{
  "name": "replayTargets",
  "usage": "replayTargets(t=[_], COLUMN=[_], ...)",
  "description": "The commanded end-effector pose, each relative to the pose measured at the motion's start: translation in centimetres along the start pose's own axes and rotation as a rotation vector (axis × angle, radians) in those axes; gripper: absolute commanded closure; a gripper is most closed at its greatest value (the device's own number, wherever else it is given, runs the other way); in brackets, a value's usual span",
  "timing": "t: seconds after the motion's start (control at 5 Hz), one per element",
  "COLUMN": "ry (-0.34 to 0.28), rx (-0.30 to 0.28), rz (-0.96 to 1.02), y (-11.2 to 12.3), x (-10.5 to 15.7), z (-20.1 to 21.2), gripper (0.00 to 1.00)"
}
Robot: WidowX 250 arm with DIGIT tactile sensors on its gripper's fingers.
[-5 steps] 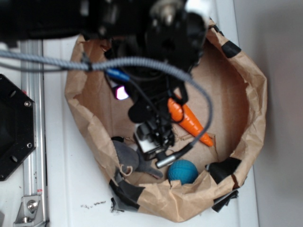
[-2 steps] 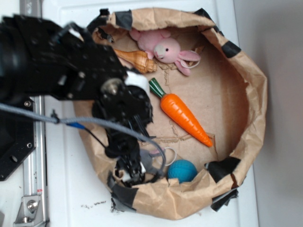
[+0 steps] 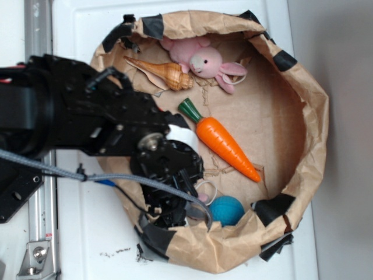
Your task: Grab the gray animal.
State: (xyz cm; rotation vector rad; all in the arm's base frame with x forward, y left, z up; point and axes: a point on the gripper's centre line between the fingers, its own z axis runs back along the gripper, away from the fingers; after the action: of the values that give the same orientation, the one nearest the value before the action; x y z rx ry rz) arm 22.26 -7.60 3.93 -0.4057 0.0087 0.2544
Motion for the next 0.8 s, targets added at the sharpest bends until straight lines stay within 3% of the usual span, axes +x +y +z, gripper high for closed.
replayTargets(t=[0.0, 0.2, 0.4, 0.6], ry=[-0.065, -0.164, -0.264, -0.337], rx=[0.093, 0.143, 0.304, 0.410], rz=[-0.115, -0.192, -0.321, -0.434], y=[-1.9, -1.8, -2.7, -2.8], x=[3.5, 6.1, 6.5, 5.3], z=[5.9, 12.0, 17.9, 20.3], gripper=[1.00, 1.00, 1.00, 1.00])
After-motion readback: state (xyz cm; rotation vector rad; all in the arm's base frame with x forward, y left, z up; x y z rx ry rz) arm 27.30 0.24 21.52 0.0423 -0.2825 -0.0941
